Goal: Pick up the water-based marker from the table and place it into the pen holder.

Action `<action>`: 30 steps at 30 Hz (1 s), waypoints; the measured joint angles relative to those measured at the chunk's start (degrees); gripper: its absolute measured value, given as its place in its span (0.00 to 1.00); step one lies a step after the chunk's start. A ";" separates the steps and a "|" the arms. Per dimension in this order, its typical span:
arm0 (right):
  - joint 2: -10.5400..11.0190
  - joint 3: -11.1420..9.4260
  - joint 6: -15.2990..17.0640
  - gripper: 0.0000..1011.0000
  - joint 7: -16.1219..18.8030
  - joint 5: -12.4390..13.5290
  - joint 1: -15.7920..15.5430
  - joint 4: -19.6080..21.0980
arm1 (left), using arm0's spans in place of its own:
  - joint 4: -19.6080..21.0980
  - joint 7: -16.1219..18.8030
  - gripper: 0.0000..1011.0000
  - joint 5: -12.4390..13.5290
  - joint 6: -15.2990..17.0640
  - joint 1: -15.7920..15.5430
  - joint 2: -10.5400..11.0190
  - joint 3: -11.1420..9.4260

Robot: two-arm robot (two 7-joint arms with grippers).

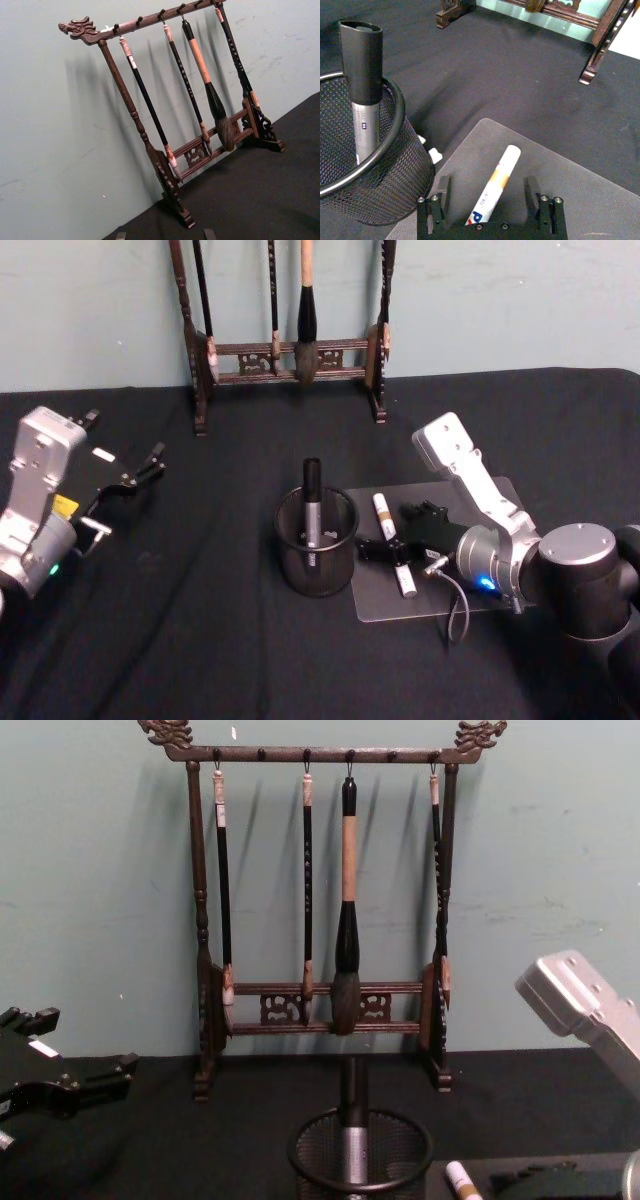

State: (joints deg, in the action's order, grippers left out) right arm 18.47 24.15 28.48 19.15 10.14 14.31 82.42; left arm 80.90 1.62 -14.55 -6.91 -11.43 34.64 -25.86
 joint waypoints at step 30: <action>0.00 0.00 0.09 0.18 -0.08 0.23 0.05 -0.04 | 0.00 0.00 0.99 0.00 0.00 0.00 0.00 0.00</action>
State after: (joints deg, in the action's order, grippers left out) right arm 18.47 24.15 28.57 19.07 10.37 14.37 82.39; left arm 80.90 1.62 -14.55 -6.91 -11.43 34.65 -25.86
